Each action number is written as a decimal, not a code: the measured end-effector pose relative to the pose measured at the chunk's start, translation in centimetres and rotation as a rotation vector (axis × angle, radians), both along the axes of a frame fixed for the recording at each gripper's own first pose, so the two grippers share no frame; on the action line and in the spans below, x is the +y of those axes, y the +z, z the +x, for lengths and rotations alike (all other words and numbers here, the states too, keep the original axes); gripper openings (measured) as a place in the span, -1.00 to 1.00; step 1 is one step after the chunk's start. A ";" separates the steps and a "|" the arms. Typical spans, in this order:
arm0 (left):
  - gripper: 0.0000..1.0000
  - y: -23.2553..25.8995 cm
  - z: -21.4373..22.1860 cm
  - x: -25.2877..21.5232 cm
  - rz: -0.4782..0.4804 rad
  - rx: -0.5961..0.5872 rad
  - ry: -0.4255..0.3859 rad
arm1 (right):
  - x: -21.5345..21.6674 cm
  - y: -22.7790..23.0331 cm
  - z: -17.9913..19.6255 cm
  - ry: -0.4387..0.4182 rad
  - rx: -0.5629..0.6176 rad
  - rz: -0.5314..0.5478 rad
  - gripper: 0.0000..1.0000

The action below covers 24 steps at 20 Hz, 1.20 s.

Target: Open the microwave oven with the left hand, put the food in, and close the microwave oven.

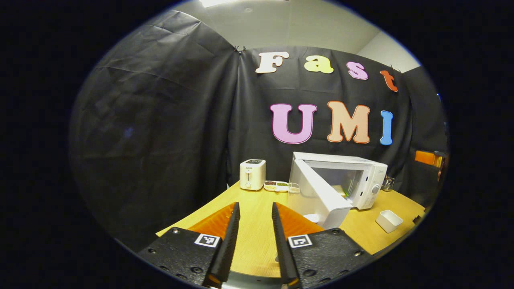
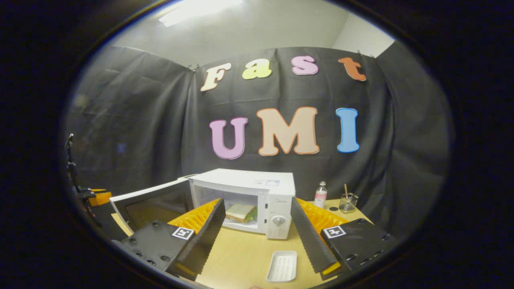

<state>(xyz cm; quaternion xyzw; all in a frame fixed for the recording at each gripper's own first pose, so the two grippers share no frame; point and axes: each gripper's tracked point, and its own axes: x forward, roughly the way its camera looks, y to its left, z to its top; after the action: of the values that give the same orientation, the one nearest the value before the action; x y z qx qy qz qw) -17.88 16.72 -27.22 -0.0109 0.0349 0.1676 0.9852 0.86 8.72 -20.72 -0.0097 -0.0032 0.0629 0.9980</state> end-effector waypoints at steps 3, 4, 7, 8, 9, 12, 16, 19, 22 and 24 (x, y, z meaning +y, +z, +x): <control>-0.54 -0.1 0.3 -0.5 0.022 0.019 -0.002 | -3.0 0.7 -0.4 -0.057 0.005 0.011 0.93; -0.64 0.1 0.5 -1.0 0.025 0.021 -0.011 | -3.8 0.9 -0.5 -0.075 0.005 0.014 0.94; -0.99 -0.5 1.0 -2.0 0.018 0.046 -0.042 | -5.8 1.3 -1.0 -0.111 0.005 0.030 0.94; -0.99 -0.7 1.3 -2.4 0.018 0.054 -0.056 | -6.4 1.3 -1.0 -0.122 0.006 0.029 0.94; -0.99 -0.9 1.5 -2.8 0.018 0.059 -0.067 | -7.0 1.3 -1.1 -0.133 0.006 0.026 0.94; -0.95 -0.9 2.0 -3.5 0.029 0.060 -0.072 | -8.1 1.3 -1.7 -0.145 0.000 0.021 0.93; -0.99 -0.4 3.2 -6.6 0.010 0.043 -0.132 | -9.4 1.0 -2.0 -0.175 0.000 0.028 0.93; -0.99 -0.6 4.1 -8.5 0.001 0.042 -0.171 | -9.7 0.8 -2.2 -0.175 -0.004 0.038 0.93; -0.99 -0.7 5.0 -11.4 -0.028 0.035 -0.232 | -10.4 1.0 -2.3 -0.183 -0.007 0.044 0.93; -0.99 -0.8 5.6 -13.0 -0.041 0.028 -0.270 | -10.9 1.0 -2.5 -0.190 -0.009 0.043 0.93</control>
<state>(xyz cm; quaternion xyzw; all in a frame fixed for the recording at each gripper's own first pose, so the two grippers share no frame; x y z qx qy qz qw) -12.25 3.72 -28.05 -0.0240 0.0535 0.0327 0.9977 -1.61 -2.14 -19.71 0.0109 -0.0083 -0.0323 0.9994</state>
